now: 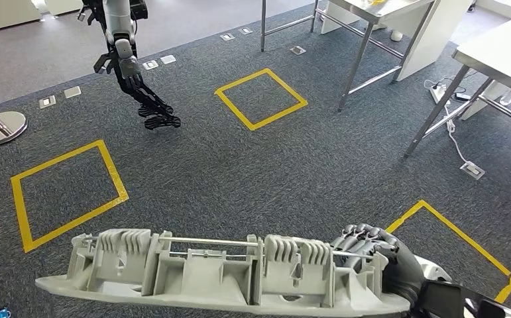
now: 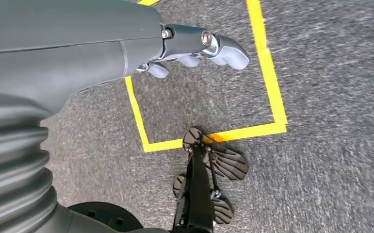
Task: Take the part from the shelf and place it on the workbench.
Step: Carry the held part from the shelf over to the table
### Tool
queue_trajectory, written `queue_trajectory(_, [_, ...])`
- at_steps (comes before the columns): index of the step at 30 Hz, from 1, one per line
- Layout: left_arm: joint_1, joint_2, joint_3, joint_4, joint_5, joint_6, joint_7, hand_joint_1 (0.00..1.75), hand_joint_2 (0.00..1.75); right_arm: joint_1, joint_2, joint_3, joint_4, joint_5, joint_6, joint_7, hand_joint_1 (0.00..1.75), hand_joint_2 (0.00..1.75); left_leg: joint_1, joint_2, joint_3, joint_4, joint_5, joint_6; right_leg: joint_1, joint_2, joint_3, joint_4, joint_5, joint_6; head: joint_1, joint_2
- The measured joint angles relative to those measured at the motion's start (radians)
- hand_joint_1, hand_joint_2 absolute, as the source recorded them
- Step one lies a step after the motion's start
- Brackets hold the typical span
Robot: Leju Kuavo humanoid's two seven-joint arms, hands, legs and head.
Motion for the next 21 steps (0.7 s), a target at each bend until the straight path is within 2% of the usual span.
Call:
queue_trajectory(1, [0.001, 0.0, 0.0, 0.0, 0.0, 0.001, 0.0, 0.0, 1.75, 0.008, -0.003, -0.002, -0.008, 0.006, -0.003, -0.001, 1.75, 1.75, -0.002, 0.01, -0.001, 0.0, 0.0, 0.003, 0.001, -0.019, -0.029, 0.064, -0.035, 0.002, 0.002, 0.0])
queue_trajectory(2, [0.002, 0.0, 0.0, 0.0, -0.001, 0.002, 0.001, 0.0, 1.75, 0.019, -0.006, -0.005, -0.016, 0.011, -0.006, -0.003, 1.75, 1.75, -0.003, 0.02, -0.002, 0.0, -0.001, 0.005, 0.001, -0.028, -0.062, 0.134, -0.068, 0.004, 0.004, 0.0])
queue_trajectory(3, [0.003, 0.0, 0.0, 0.0, -0.001, 0.005, 0.005, 0.0, 1.75, 0.032, -0.01, -0.008, -0.023, 0.014, -0.009, -0.006, 1.75, 1.75, -0.004, 0.031, -0.002, 0.001, -0.001, 0.006, 0.001, -0.031, -0.087, 0.191, -0.088, 0.006, 0.005, 0.0])
queue_trajectory(4, [0.002, 0.0, 0.0, 0.0, 0.0, 0.008, 0.01, 0.0, 1.75, 0.045, -0.016, -0.011, -0.029, 0.015, -0.01, -0.011, 1.75, 1.75, -0.005, 0.041, -0.003, 0.002, -0.002, 0.007, 0.001, -0.033, -0.095, 0.213, -0.089, 0.007, 0.005, 0.0])
queue_trajectory(5, [0.001, 0.0, 0.0, 0.0, 0.001, 0.011, 0.016, 0.0, 1.75, 0.059, -0.024, -0.013, -0.035, 0.013, -0.01, -0.017, 1.75, 1.75, -0.005, 0.05, -0.003, 0.003, -0.004, 0.007, 0.001, -0.035, -0.084, 0.195, -0.072, 0.008, 0.006, 0.0])
queue_trajectory(6, [0.0, -0.001, 0.001, 0.0, 0.003, 0.014, 0.021, 0.0, 1.75, 0.071, -0.034, -0.015, -0.041, 0.007, -0.008, -0.023, 1.75, 1.75, -0.006, 0.058, -0.002, 0.005, -0.005, 0.007, 0.001, -0.042, -0.053, 0.14, -0.043, 0.007, 0.007, 0.0])
queue_trajectory(8, [-0.002, -0.005, 0.007, 0.0, 0.011, 0.021, 0.025, 0.0, 1.75, 0.091, -0.052, -0.019, -0.056, -0.003, 0.007, -0.032, 1.75, 1.75, -0.009, 0.073, 0.0, 0.009, -0.01, 0.001, 0.004, -0.078, 0.025, -0.001, 0.007, -0.001, 0.009, 0.0])
queue_trajectory(9, [-0.003, -0.007, 0.011, 0.0, 0.016, 0.025, 0.023, 0.0, 1.75, 0.096, -0.057, -0.02, -0.061, -0.002, 0.018, -0.034, 1.75, 1.75, -0.011, 0.08, 0.002, 0.011, -0.013, -0.004, 0.006, -0.092, 0.049, -0.046, 0.019, -0.006, 0.01, 0.0])
queue_trajectory(10, [-0.004, -0.01, 0.016, 0.0, 0.02, 0.028, 0.02, 0.0, 1.75, 0.098, -0.059, -0.02, -0.064, 0.003, 0.029, -0.034, 1.75, 1.75, -0.013, 0.087, 0.003, 0.012, -0.015, -0.009, 0.009, -0.099, 0.059, -0.068, 0.022, -0.013, 0.01, 0.0])
queue_trajectory(12, [-0.006, -0.017, 0.023, 0.0, 0.023, 0.031, 0.009, 0.0, 1.75, 0.097, -0.058, -0.017, -0.066, 0.019, 0.042, -0.034, 1.75, 1.75, -0.013, 0.102, 0.008, 0.009, -0.017, -0.019, 0.01, -0.083, 0.055, -0.071, 0.024, -0.024, 0.009, 0.0])
queue_trajectory(13, [-0.007, -0.02, 0.024, 0.0, 0.021, 0.029, 0.002, 0.0, 1.75, 0.095, -0.057, -0.015, -0.066, 0.022, 0.043, -0.033, 1.75, 1.75, -0.012, 0.098, 0.008, 0.013, -0.02, -0.026, 0.008, -0.075, 0.055, -0.074, 0.028, -0.03, 0.009, 0.0])
queue_trajectory(14, [-0.008, -0.023, 0.025, 0.0, 0.018, 0.024, -0.007, 0.0, 1.75, 0.089, -0.057, -0.013, -0.065, 0.021, 0.04, -0.031, 1.75, 1.75, -0.011, 0.083, 0.001, 0.029, -0.032, -0.032, 0.005, -0.067, 0.054, -0.076, 0.031, -0.035, 0.007, 0.0])
queue_trajectory(16, [-0.006, -0.028, 0.025, 0.0, 0.002, 0.01, -0.022, 0.0, 1.75, 0.068, -0.058, -0.014, -0.063, -0.001, 0.029, -0.018, 1.75, 1.75, -0.006, 0.039, -0.04, 0.124, -0.088, -0.042, 0.0, -0.052, 0.052, -0.079, 0.037, -0.043, 0.003, 0.0])
queue_trajectory(18, [-0.003, -0.028, 0.024, 0.0, -0.02, -0.002, -0.03, 0.0, 1.75, 0.04, -0.06, -0.023, -0.056, -0.035, 0.015, 0.005, 1.75, 1.75, -0.004, 0.021, -0.102, 0.256, -0.147, -0.047, -0.001, -0.034, 0.048, -0.079, 0.039, -0.045, -0.001, 0.0])
queue_trajectory(19, [-0.003, -0.027, 0.024, 0.0, -0.03, -0.007, -0.031, 0.0, 1.75, 0.027, -0.061, -0.03, -0.051, -0.045, 0.009, 0.018, 1.75, 1.75, -0.003, 0.02, -0.12, 0.292, -0.154, -0.048, -0.001, -0.024, 0.047, -0.079, 0.04, -0.044, -0.002, 0.0])
queue_trajectory(20, [-0.004, -0.026, 0.023, 0.0, -0.038, -0.011, -0.029, 0.0, 1.75, 0.016, -0.061, -0.036, -0.047, -0.049, 0.004, 0.03, 1.75, 1.75, -0.002, 0.019, -0.12, 0.289, -0.14, -0.049, -0.002, -0.015, 0.046, -0.078, 0.041, -0.042, -0.002, 0.0])
queue_trajectory(21, [-0.006, -0.025, 0.022, 0.0, -0.044, -0.013, -0.024, 0.0, 1.75, 0.005, -0.061, -0.041, -0.042, -0.047, -0.001, 0.041, 1.75, 1.75, -0.001, 0.016, -0.099, 0.245, -0.108, -0.049, -0.003, -0.005, 0.046, -0.078, 0.043, -0.04, -0.003, 0.0])
